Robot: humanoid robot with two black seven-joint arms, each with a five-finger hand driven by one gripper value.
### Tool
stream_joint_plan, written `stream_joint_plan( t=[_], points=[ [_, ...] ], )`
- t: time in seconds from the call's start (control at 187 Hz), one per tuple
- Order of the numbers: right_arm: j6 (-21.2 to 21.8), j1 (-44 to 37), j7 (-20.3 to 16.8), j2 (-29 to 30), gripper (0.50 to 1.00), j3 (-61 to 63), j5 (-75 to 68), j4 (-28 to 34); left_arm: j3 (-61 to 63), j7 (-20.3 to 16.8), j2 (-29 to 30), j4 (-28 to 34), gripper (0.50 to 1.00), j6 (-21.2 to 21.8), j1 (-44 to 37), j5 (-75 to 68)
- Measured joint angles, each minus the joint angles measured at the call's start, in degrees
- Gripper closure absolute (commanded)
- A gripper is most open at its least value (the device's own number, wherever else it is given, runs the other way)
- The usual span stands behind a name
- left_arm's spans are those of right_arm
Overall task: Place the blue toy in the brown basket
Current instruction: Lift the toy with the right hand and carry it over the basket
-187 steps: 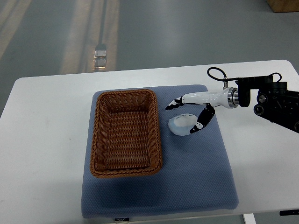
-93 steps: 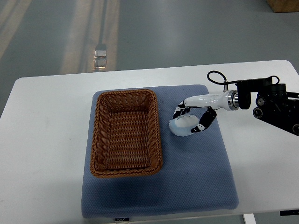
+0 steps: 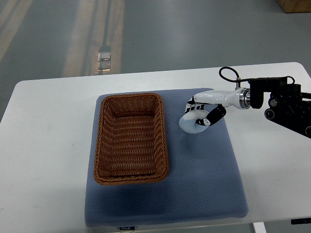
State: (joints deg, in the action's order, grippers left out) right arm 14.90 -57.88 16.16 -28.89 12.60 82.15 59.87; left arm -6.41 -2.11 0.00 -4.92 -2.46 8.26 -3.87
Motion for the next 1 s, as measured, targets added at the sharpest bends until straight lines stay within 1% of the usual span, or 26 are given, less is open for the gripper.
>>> stream_joint_plan(
  t=[0.096, 0.241, 0.455, 0.546, 0.578, 0.616, 0.642, 0.658, 0.717, 0.723, 0.733, 0.771, 0.803, 0.84, 0.857, 0.873, 0.921, 1.001],
  points=[
    [-0.08, -2.28, 0.02, -0.02, 0.955, 0.07, -0.18, 0.0, 0.0, 0.0, 0.0, 0.0, 0.5, 0.0, 0.0, 0.0],
    [-0.29, -7.06, 0.06, 1.59, 0.94, 0.07, -0.67, -0.59, 0.0, 0.0, 0.0, 0.0, 0.5, 0.0, 0.07, 0.0],
    [-0.33, -12.05, 0.4, 10.93, 0.928, -0.58, -1.0, -5.05, 0.0, 0.0, 0.0, 0.0, 0.5, 0.0, 0.09, 0.0],
    [-0.39, -12.49, 0.45, 15.35, 0.908, -0.88, -1.0, -7.23, 0.0, 0.0, 0.0, 0.0, 0.5, 0.0, 0.09, 0.0],
    [-0.39, -12.53, 0.45, 16.95, 0.891, -0.97, -0.99, -7.92, -0.02, 0.0, 0.0, 0.0, 0.5, 0.0, 0.1, 0.0],
    [-0.39, -12.53, 0.45, 18.55, 0.855, -1.05, -0.96, -8.61, -0.05, 0.0, 0.0, 0.0, 0.5, 0.0, 0.1, 0.0],
    [-0.39, -12.53, 0.45, 19.4, 0.842, -1.09, -0.93, -8.99, -0.07, 0.0, 0.0, 0.01, 0.5, 0.0, 0.09, 0.0],
    [-0.4, -12.53, 0.45, 19.89, 0.822, -1.13, -0.91, -9.21, -0.07, 0.0, 0.0, 0.02, 0.5, 0.0, 0.09, 0.0],
    [-0.52, -12.37, 0.45, 21.47, 0.781, -1.5, -0.87, -9.87, -0.09, 0.0, 0.0, 0.06, 0.5, 0.0, 0.09, 0.0],
    [-0.54, -12.36, 0.45, 21.58, 0.773, -1.56, -0.87, -9.92, -0.09, 0.0, 0.0, 0.06, 0.5, 0.0, 0.09, 0.0],
    [-0.59, -12.32, 0.45, 21.78, 0.773, -1.69, -0.87, -10.0, -0.09, 0.0, 0.0, 0.07, 0.5, 0.0, 0.09, 0.0],
    [-0.85, -12.2, 0.43, 22.35, 0.732, -2.2, -0.87, -10.17, -0.09, 0.0, 0.0, 0.08, 0.5, 0.0, 0.09, 0.0],
    [-1.28, -12.11, 0.4, 22.72, 0.707, -2.72, -0.86, -10.29, -0.09, 0.0, 0.0, 0.09, 0.5, 0.0, 0.09, 0.01],
    [-1.86, -12.02, 0.38, 22.93, 0.691, -3.17, -0.86, -10.37, -0.09, 0.0, 0.0, 0.09, 0.5, 0.0, 0.09, 0.02],
    [-2.14, -11.98, 0.38, 22.99, 0.673, -3.32, -0.85, -10.38, -0.09, 0.0, 0.0, 0.09, 0.5, 0.0, 0.09, 0.03],
    [-2.41, -11.94, 0.38, 23.03, 0.664, -3.46, -0.85, -10.38, -0.1, 0.0, 0.0, 0.09, 0.5, 0.0, 0.09, 0.04],
    [-3.23, -11.76, 0.37, 23.12, 0.605, -3.77, -0.85, -10.41, -0.14, 0.0, 0.0, 0.09, 0.5, 0.0, 0.09, 0.06],
    [-4.06, -11.61, 0.37, 23.11, 0.597, -3.93, -0.85, -10.45, -0.17, 0.0, 0.0, 0.09, 0.5, 0.0, 0.09, 0.07]
  ],
)
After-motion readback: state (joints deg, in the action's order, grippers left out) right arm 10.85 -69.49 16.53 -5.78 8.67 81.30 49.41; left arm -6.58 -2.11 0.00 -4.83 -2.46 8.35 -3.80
